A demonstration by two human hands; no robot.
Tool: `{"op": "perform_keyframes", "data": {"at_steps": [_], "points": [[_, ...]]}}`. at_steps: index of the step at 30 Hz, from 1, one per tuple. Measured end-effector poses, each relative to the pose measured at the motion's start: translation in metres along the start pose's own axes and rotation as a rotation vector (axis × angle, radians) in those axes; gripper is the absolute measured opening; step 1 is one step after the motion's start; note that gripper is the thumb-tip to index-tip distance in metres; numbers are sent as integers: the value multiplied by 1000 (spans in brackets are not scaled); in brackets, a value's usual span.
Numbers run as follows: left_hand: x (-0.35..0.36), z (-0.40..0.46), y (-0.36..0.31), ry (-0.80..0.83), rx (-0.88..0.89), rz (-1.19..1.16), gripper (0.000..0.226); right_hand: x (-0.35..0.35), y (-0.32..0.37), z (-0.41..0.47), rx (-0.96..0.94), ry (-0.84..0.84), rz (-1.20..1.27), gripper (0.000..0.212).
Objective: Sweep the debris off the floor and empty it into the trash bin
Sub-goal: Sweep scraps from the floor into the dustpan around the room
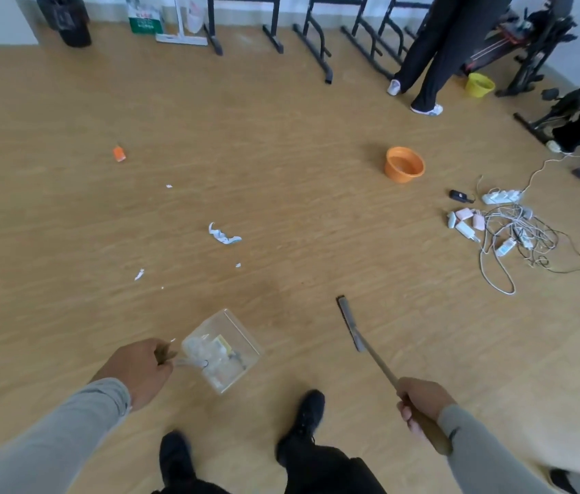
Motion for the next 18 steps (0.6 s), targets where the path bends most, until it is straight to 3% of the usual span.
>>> {"op": "perform_keyframes", "data": {"at_steps": [8, 12, 16, 18], "points": [[-16, 31, -12, -26, -122, -86, 17, -35, 155, 62, -31, -33, 122, 13], [-9, 48, -5, -112, -262, -137, 14, -39, 236, 134, -75, -25, 145, 25], [29, 70, 68, -146, -368, -265, 40, -4, 266, 186, -119, -21, -81, 12], [33, 73, 72, -138, -383, -298, 59, 28, 254, 189, -147, 6, -235, 13]]}}
Point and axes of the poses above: each hand's wrist, its own z-axis towards the middle knuckle, its own x-axis out of the palm, y = z × x, the point moved 4 cm from there along z, towards the middle knuckle, and after that the axes turned 11 degrees about x, right-handed, at the moved point
